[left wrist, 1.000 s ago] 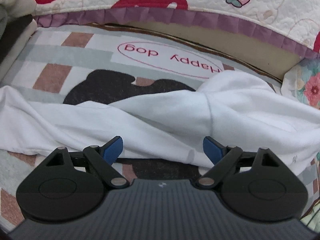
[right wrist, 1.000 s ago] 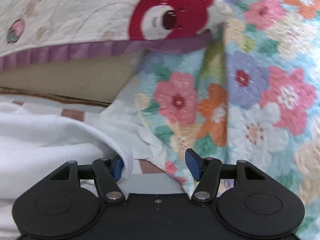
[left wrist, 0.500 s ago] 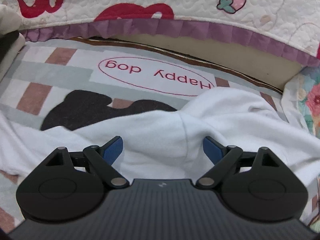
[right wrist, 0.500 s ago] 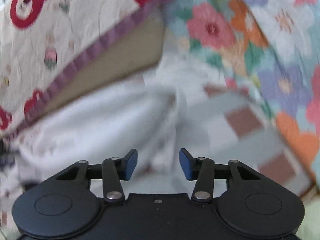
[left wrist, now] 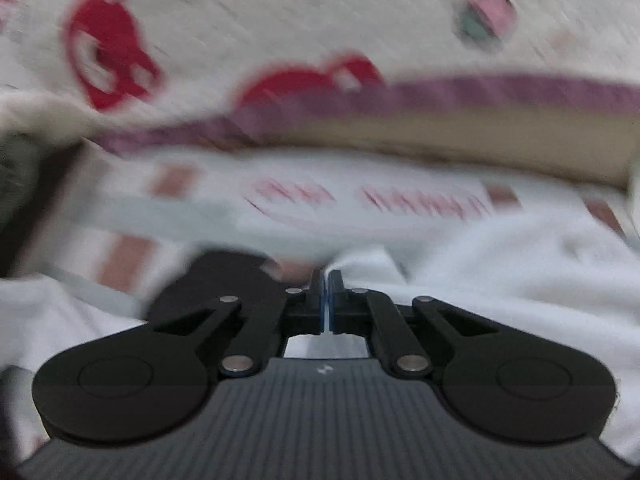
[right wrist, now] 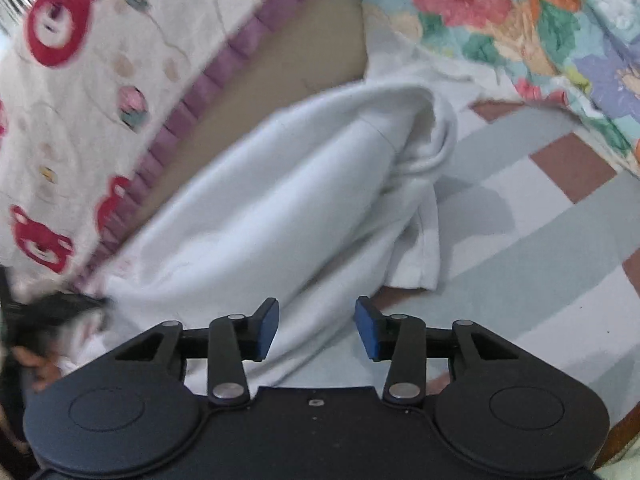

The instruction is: Fold clothes

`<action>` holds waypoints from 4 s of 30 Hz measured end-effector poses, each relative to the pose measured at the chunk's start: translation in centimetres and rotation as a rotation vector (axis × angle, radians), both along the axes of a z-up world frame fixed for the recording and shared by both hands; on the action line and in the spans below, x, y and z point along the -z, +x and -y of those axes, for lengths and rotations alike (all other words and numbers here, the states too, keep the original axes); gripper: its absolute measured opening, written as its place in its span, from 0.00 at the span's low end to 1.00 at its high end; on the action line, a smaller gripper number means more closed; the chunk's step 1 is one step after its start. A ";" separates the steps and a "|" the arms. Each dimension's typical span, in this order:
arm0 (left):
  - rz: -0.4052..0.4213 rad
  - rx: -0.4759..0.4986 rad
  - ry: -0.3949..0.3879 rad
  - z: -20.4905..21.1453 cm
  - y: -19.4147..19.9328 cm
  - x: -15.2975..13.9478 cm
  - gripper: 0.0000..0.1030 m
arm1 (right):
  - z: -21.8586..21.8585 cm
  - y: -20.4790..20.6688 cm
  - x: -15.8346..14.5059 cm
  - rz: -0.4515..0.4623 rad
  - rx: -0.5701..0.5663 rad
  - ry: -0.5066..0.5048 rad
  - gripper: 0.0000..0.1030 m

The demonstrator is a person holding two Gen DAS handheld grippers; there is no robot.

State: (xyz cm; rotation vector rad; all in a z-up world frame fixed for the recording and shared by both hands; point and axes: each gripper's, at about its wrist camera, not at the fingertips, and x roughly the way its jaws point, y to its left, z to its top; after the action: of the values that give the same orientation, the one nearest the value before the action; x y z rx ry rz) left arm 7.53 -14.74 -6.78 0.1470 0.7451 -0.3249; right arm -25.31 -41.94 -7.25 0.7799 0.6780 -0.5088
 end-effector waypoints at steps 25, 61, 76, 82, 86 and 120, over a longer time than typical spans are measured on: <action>-0.083 0.190 0.043 -6.5 -0.2 0.9 0.33 | -1.3 -2.6 -20.2 0.030 0.085 -0.760 0.02; -0.284 0.406 0.036 -0.3 -2.0 3.5 0.03 | -2.3 9.1 0.3 0.104 -0.201 0.224 0.49; -0.356 0.392 -0.100 -6.3 -4.4 1.8 0.04 | -5.3 12.4 2.5 -0.185 -0.303 -0.178 0.59; -0.241 0.356 -0.074 -6.9 -6.2 -1.6 0.06 | -7.7 10.4 2.1 -0.235 -0.514 -0.192 0.61; -0.173 0.370 -0.148 -7.3 -7.5 -4.7 0.09 | -6.2 9.2 1.5 -0.170 -0.518 -0.108 0.61; -0.025 0.421 -0.264 -2.1 -8.6 -3.4 0.04 | -4.6 6.8 -2.0 0.018 -0.227 -0.130 0.60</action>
State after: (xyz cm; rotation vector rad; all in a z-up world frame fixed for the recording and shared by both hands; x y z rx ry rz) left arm -1.12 -12.59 -3.35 0.0486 0.6859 -0.8224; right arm -18.52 -37.32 -5.26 0.5762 0.6996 -0.3347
